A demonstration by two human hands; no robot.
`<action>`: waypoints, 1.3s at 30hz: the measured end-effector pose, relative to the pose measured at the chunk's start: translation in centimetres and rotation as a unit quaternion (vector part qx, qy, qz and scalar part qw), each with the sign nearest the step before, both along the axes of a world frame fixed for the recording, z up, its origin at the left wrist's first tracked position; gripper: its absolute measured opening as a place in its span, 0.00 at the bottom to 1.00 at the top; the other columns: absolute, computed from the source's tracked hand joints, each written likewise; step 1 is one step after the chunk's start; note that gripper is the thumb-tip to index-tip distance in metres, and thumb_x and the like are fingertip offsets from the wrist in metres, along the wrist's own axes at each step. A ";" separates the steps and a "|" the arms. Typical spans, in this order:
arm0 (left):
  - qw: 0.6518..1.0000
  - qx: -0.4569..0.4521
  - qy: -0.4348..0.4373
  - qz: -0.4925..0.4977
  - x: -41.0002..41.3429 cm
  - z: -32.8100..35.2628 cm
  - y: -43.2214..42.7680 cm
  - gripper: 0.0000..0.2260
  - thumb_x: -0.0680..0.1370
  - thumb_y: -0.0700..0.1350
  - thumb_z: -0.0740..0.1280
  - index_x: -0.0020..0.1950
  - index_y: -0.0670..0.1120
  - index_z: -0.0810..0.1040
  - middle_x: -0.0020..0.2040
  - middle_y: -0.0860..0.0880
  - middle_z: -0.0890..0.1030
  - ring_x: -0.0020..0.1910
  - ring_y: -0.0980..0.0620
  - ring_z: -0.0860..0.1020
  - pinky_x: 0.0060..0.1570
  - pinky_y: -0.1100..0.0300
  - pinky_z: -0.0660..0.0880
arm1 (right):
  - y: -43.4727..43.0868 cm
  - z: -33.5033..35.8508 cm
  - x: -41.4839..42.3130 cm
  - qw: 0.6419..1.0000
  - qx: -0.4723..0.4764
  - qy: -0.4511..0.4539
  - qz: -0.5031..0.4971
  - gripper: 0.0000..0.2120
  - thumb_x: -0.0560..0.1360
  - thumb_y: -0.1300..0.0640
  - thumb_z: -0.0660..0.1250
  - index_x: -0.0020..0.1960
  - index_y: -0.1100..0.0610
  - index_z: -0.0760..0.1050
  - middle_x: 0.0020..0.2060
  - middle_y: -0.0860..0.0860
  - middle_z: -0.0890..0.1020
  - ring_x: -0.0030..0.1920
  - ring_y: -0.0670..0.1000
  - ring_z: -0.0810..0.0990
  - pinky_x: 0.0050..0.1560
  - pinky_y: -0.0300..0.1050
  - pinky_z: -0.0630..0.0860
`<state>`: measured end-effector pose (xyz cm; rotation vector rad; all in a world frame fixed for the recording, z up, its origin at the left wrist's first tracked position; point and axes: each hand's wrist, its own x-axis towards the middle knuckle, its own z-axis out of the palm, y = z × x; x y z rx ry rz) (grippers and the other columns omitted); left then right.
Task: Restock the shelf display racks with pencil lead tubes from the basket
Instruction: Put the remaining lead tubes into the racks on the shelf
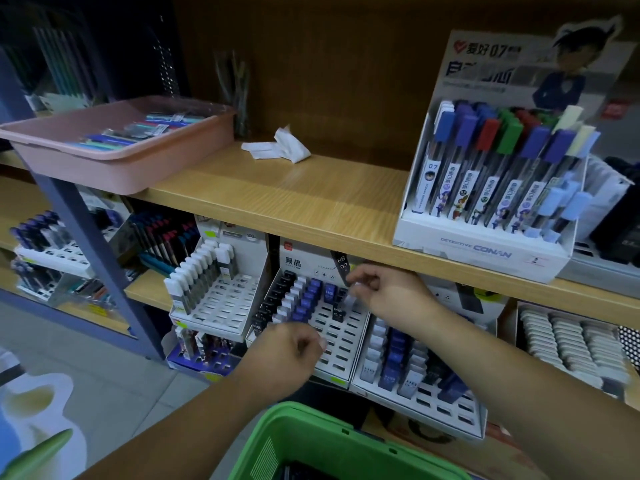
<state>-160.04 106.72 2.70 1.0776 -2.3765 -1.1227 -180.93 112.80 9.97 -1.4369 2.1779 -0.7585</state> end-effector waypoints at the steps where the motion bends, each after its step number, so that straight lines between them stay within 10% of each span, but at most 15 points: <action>1: 1.000 -0.022 -0.012 -0.005 0.1 -0.3 -0.1 0.14 0.82 0.57 0.65 0.43 0.50 0.81 0.32 0.50 0.80 0.29 0.50 0.78 0.35 0.53 0.77 | 0.0 -0.1 -0.2 1.000 -0.003 0.007 -0.011 0.08 0.82 0.51 0.68 0.60 0.44 0.81 0.47 0.39 0.79 0.46 0.44 0.77 0.39 0.31 0.68; 10: 0.994 -0.072 -0.043 -0.064 0.3 -0.3 0.3 0.13 0.84 0.57 0.62 0.49 0.53 0.83 0.29 0.51 0.75 0.25 0.56 0.70 0.32 0.57 0.73 | 0.5 -1.6 -0.7 0.992 -0.033 0.089 -0.082 0.05 0.78 0.57 0.72 0.51 0.48 0.81 0.40 0.37 0.80 0.36 0.30 0.74 0.33 0.24 0.66; 20: 0.994 0.098 -0.009 -0.038 1.8 -0.5 -0.8 0.09 0.83 0.55 0.67 0.55 0.55 0.85 0.55 0.63 0.84 0.56 0.66 0.80 0.62 0.61 0.76 | -0.6 -2.2 -0.1 0.978 0.014 0.198 -0.063 0.04 0.79 0.55 0.71 0.45 0.48 0.80 0.39 0.40 0.80 0.44 0.46 0.79 0.46 0.40 0.71; 39: 0.990 0.136 -0.005 -0.023 2.2 -0.9 -0.7 0.16 0.81 0.55 0.69 0.66 0.51 0.81 0.59 0.57 0.82 0.60 0.60 0.79 0.69 0.55 0.75 | -0.3 -1.7 0.2 0.967 0.022 0.254 -0.016 0.06 0.80 0.48 0.68 0.50 0.49 0.81 0.46 0.45 0.84 0.49 0.51 0.82 0.49 0.43 0.76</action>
